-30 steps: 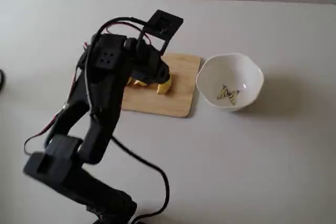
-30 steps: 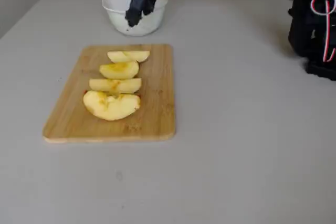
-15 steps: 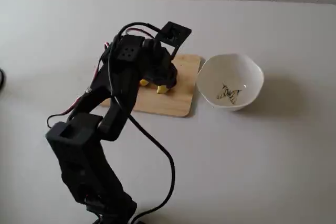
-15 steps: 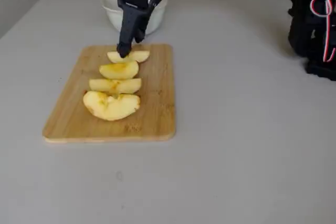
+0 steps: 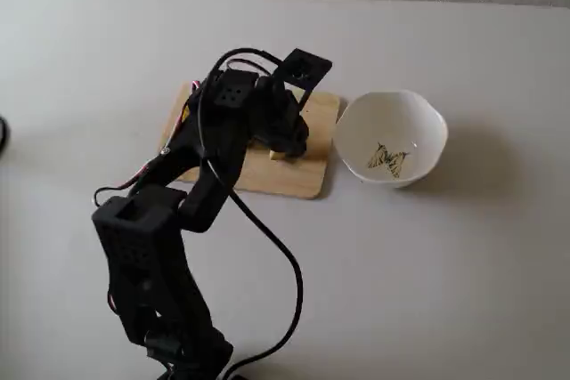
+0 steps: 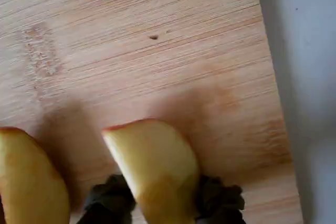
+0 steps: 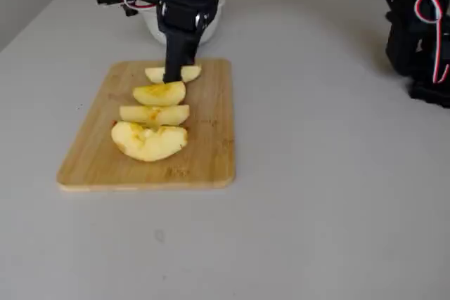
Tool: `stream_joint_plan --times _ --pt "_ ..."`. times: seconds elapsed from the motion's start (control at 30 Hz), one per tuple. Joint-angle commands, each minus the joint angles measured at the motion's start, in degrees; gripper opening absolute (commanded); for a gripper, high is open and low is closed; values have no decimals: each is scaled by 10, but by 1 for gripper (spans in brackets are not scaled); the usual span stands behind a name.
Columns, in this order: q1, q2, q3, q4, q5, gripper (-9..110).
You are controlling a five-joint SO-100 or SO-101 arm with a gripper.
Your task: Pick up the rightmost apple slice from the cutting board and place it into the bowl
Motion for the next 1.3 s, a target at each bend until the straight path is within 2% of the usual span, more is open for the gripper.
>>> stream_joint_plan --times 0.0,0.07,0.33,0.8,1.03,1.27 --pt "8 0 -36 -8 -5 4" --pt "6 -4 -36 -7 -5 0" --pt "4 13 -36 -9 1 0" --pt "13 184 -36 7 38 0" --pt "91 265 -36 4 37 0" --pt "189 245 -33 -3 -7 0"
